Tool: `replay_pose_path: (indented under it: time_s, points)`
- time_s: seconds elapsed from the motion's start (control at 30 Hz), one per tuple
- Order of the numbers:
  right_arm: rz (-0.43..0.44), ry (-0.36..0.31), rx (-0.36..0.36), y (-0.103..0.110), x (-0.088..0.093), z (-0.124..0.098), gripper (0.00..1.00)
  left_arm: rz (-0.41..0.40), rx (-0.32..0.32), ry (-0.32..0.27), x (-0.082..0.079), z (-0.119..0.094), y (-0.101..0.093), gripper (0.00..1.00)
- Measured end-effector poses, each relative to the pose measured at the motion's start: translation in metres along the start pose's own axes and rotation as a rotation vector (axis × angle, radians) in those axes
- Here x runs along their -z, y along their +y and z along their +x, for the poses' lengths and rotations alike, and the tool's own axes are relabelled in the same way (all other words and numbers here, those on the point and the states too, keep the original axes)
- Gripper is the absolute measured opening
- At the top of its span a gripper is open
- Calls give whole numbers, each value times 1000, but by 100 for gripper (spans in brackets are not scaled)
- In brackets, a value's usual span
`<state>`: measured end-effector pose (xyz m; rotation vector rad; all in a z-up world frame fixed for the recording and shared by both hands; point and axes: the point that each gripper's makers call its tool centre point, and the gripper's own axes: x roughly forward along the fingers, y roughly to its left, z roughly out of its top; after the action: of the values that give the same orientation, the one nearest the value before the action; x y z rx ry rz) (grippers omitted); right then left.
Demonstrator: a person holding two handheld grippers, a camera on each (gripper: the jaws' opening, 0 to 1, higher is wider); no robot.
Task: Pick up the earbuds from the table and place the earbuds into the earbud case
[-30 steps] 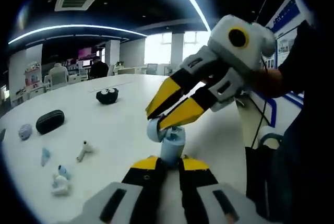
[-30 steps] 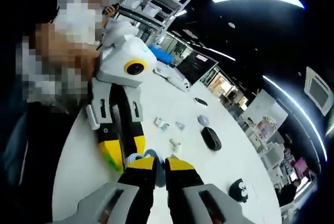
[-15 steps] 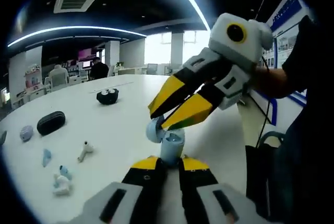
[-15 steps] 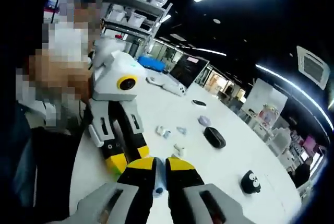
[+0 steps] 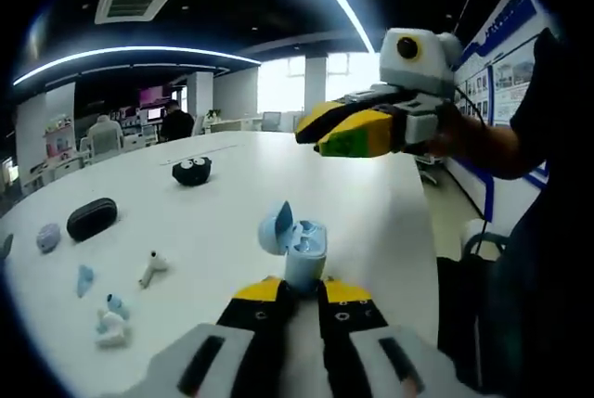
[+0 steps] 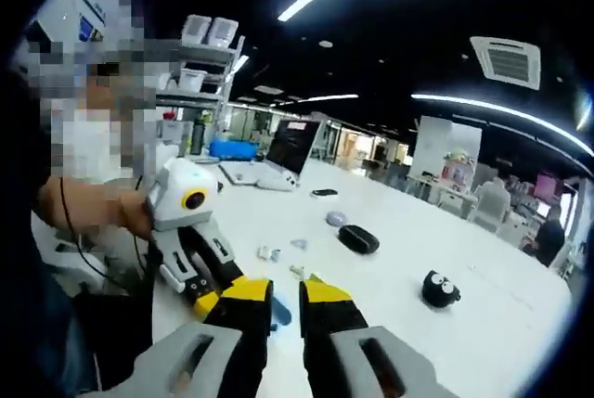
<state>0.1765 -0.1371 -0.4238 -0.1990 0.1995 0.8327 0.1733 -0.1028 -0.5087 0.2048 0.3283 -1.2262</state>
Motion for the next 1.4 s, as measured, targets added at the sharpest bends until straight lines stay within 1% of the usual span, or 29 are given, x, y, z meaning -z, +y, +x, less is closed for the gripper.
replay_pose_path:
  time_s: [0.03,0.13,0.23,0.3,0.33,0.47,0.57,0.7,0.83,1.0,1.1,1.23,1.3,1.4]
  points:
    - [26,-6,6,-2,0,-2,11,1,-1,1,0,0,0,17]
    - [163,-32,37,-13,1,-8,15,2,-1,3,0,0,0,17]
    - [293,-28,60,-22,8,-11,18,3,-2,4,0,0,-1,16]
    - [384,-29,61,-25,14,-11,21,2,-2,4,0,0,0,16]
    - [450,-19,55,-25,19,-11,23,3,-2,4,0,0,0,16]
    - [564,-11,65,-28,30,-8,26,6,-2,5,0,0,-1,16]
    - [593,-20,84,-32,33,-7,26,7,-2,5,0,0,-1,17]
    - [640,-41,72,-29,31,-6,26,5,-1,4,0,0,-1,17]
    - [639,-24,49,-20,34,2,26,10,0,8,0,0,-1,17]
    - [637,34,-3,0,48,20,25,10,-4,12,0,0,0,17]
    - [654,41,-24,6,52,26,22,9,-6,14,0,1,0,17]
    - [688,53,-50,11,55,30,15,14,-8,22,-1,1,-1,17]
    - [698,47,-53,13,54,30,15,17,-8,25,-1,2,-1,18]
    - [689,50,-63,17,53,32,14,22,-8,28,-2,3,-2,18]
